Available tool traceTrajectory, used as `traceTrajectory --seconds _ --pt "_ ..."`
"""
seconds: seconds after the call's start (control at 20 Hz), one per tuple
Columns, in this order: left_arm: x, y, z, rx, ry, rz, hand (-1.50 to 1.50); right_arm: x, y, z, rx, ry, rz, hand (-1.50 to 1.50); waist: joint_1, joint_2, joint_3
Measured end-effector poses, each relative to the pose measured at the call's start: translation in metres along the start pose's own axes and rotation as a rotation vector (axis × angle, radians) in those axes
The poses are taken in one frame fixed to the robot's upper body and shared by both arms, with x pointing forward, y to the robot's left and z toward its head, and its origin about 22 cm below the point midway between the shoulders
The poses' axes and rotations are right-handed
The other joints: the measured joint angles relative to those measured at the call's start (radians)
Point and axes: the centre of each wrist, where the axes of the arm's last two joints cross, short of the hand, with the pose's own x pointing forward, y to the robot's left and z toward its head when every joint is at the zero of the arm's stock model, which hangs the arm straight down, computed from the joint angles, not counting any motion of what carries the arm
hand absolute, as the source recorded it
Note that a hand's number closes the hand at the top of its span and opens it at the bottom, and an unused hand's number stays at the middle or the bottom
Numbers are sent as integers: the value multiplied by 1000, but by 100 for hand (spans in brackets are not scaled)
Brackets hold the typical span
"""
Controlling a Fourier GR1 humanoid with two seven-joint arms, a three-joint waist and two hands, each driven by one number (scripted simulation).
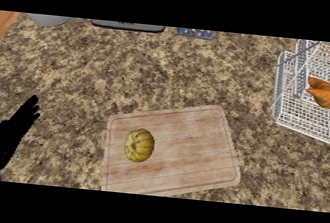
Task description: Pick the croissant from the cutting board and place it in the tiered basket
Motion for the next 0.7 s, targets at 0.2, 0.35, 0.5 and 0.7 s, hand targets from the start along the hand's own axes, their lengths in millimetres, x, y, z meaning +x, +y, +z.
traceTrajectory --seconds 0.2,0.35,0.5,0.7 --pt "-2 1 3 12 11 7 0 -19 -33 -9 -6 110 -160 -150 -14 -6 0" --pt "-4 7 5 28 24 16 0 -46 -49 -14 2 154 -313 -150 -33 -12 1" --pt "-10 12 9 40 33 17 0 -73 -65 -17 -4 159 -469 -150 -50 -19 1" --pt "-13 15 11 58 38 23 0 -121 -67 -15 10 140 -623 -150 -66 -22 1"
